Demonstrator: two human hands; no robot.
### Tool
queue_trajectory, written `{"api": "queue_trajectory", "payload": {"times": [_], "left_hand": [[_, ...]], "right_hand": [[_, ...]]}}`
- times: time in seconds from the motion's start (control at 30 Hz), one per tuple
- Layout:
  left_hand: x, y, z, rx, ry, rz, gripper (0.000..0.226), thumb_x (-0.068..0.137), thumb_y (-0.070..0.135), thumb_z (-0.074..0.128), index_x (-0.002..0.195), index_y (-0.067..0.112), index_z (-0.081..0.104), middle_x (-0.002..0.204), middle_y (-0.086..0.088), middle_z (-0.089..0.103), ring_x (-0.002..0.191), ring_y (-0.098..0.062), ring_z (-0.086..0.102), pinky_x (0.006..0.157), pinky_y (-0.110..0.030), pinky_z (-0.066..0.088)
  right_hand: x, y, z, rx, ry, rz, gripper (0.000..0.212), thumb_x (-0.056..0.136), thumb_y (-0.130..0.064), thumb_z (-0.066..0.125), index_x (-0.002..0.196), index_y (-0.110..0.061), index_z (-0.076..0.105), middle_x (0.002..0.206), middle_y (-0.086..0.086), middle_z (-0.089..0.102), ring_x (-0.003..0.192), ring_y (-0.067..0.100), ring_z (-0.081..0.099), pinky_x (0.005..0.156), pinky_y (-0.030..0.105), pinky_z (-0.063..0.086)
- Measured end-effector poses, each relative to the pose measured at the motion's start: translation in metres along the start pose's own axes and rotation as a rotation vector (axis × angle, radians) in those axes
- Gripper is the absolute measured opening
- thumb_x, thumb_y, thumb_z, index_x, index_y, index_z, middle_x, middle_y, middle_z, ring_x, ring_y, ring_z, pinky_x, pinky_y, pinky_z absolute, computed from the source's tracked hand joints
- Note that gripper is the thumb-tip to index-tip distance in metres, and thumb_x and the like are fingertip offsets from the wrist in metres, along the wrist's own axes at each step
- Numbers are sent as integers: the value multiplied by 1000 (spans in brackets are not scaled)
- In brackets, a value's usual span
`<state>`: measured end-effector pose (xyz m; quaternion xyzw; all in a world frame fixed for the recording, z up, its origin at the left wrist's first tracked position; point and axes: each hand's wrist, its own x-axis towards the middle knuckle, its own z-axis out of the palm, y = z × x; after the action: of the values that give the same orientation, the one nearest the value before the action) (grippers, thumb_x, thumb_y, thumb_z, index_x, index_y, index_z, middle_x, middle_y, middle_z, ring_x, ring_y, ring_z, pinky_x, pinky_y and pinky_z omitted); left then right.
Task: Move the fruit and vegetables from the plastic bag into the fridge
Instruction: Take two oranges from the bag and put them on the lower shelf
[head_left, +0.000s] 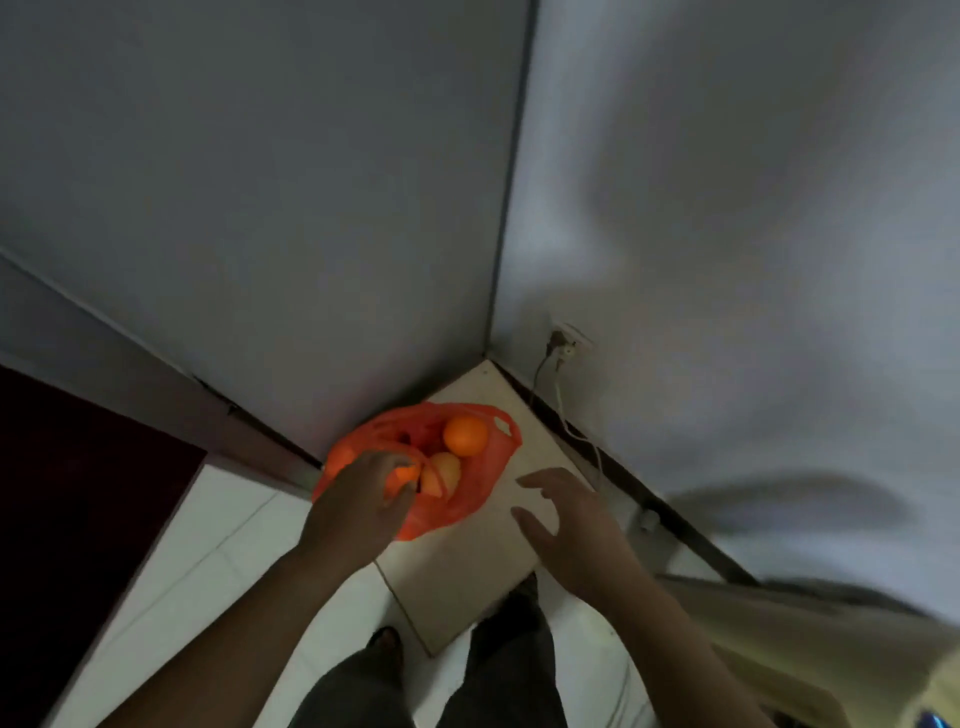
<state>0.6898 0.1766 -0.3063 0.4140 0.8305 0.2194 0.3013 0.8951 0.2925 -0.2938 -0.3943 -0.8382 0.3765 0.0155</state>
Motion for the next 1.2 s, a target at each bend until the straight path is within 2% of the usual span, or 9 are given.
{"api": "queue_trajectory", "payload": {"times": [0.2,0.33,0.4,0.53,0.63,0.73,0.87,1.03,1.2], "left_hand": [[65,-19,35,11,225,-272,75,69,60,37,126,15,50,131,-12,48,120,-31,46,99,-42,41],[88,-46,53,16,257,-444,78,73,66,43,135,19,40,138,-12,40,127,-35,38,103,-47,37],[92,-54,60,116,255,-400,78,70,66,36,131,18,45,133,-12,45,124,-36,41,98,-50,41],[98,-48,78,227,154,-50,46,77,42,49,119,24,57,120,-6,60,108,-28,59,80,-41,55],[107,-55,98,259,5,98,52,68,19,62,118,30,52,116,2,63,102,-21,64,70,-28,56],[108,-88,103,287,-121,-114,63,80,16,57,138,30,36,145,0,36,133,-26,36,99,-39,43],[96,-138,92,274,-24,-168,91,63,31,77,142,26,31,147,-9,38,130,-33,42,99,-49,44],[97,-172,87,146,24,-223,93,64,53,68,143,25,28,148,-4,37,130,-29,43,100,-43,44],[110,-182,120,102,-58,-251,108,65,57,70,147,35,1,157,2,1,143,-27,10,107,-44,35]], "right_hand": [[118,49,24,-159,-148,-177,41,88,-34,59,126,-23,50,131,-2,50,113,14,50,86,18,35],[166,59,46,-183,-234,-199,51,90,-37,52,135,-16,40,140,5,40,124,22,42,94,25,33],[182,64,61,-129,-250,-224,60,85,-49,42,132,-13,44,136,9,45,120,25,46,94,27,35],[195,73,83,-77,-308,-298,57,82,-51,34,124,-17,51,127,5,53,118,23,49,97,36,44],[201,78,94,-105,-315,-354,52,82,-45,37,120,-16,57,121,6,59,115,23,52,95,26,37],[216,89,112,-183,-375,-386,56,80,-50,34,124,-22,54,127,5,56,120,25,49,98,28,31],[246,103,132,-328,-495,-408,65,83,-54,44,142,-30,30,150,0,30,139,22,24,112,38,24],[257,123,140,-274,-555,-412,78,72,-59,56,140,-32,29,149,2,31,137,25,28,108,47,33],[245,146,141,-238,-534,-355,78,71,-41,74,139,-27,37,149,0,31,136,20,28,108,41,33]]}}
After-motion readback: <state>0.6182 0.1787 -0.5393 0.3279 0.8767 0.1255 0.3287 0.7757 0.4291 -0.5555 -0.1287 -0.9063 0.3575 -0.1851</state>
